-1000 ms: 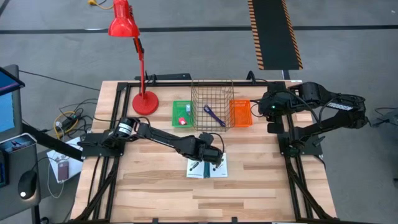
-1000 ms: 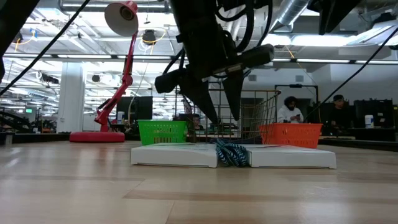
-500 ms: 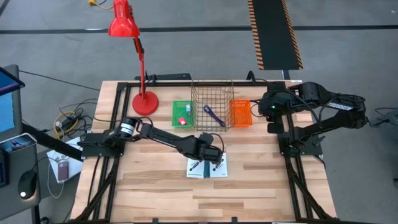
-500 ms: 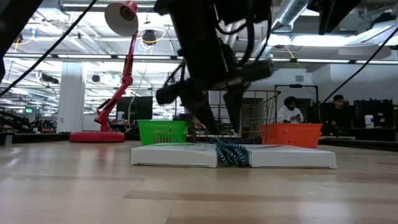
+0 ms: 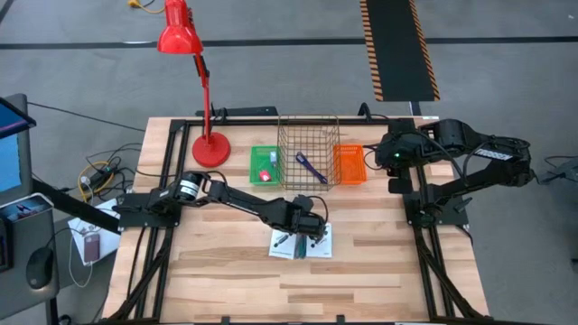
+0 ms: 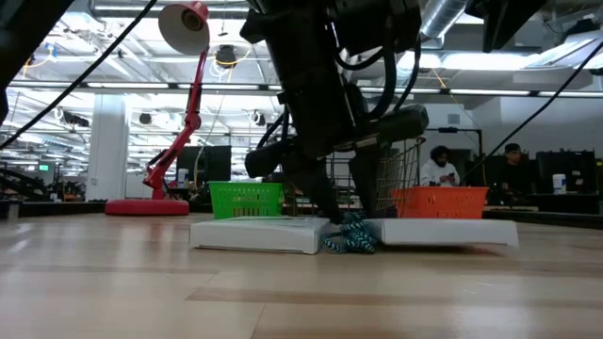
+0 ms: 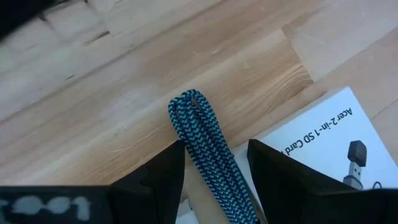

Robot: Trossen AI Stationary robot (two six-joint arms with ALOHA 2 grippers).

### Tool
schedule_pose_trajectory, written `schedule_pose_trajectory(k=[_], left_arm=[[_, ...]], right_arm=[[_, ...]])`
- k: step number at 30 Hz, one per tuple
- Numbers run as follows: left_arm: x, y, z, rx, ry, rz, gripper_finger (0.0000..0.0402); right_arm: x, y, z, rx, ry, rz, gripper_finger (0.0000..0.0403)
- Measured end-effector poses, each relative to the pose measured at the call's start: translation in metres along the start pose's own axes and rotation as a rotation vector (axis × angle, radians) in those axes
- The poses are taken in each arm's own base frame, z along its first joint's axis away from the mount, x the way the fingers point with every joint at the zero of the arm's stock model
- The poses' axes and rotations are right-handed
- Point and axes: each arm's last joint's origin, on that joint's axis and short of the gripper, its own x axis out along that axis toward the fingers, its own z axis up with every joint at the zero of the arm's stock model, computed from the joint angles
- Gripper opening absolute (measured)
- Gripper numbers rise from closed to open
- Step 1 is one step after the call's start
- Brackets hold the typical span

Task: Pick and place items into bin
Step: Put the blue charger cable into the gold wire bin

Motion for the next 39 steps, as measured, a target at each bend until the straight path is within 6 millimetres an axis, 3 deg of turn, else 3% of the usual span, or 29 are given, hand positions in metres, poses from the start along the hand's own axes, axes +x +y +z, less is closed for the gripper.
schedule_pose_trajectory(k=[5, 14, 22, 29, 39], left_arm=[[0.000, 0.000, -0.001, 0.012, 0.001, 0.002, 0.0142], [0.000, 0.000, -0.003, 0.048, -0.010, 0.012, 0.0012], [-0.008, -0.007, -0.007, 0.079, -0.014, 0.016, 0.0010], [-0.032, -0.029, 0.000, 0.092, -0.092, -0.053, 0.0007], [-0.100, -0.045, 0.039, 0.215, -0.326, 0.040, 0.0003]], right_arm=[[0.000, 0.000, 0.000, 0.000, 0.000, 0.000, 0.0121], [0.000, 0.000, 0.000, 0.000, -0.002, 0.000, 0.0120], [0.000, 0.000, 0.000, 0.000, -0.001, 0.000, 0.0120], [0.000, 0.000, 0.000, 0.000, -0.001, 0.000, 0.0121], [0.000, 0.000, 0.000, 0.007, 0.001, 0.000, 0.0121]])
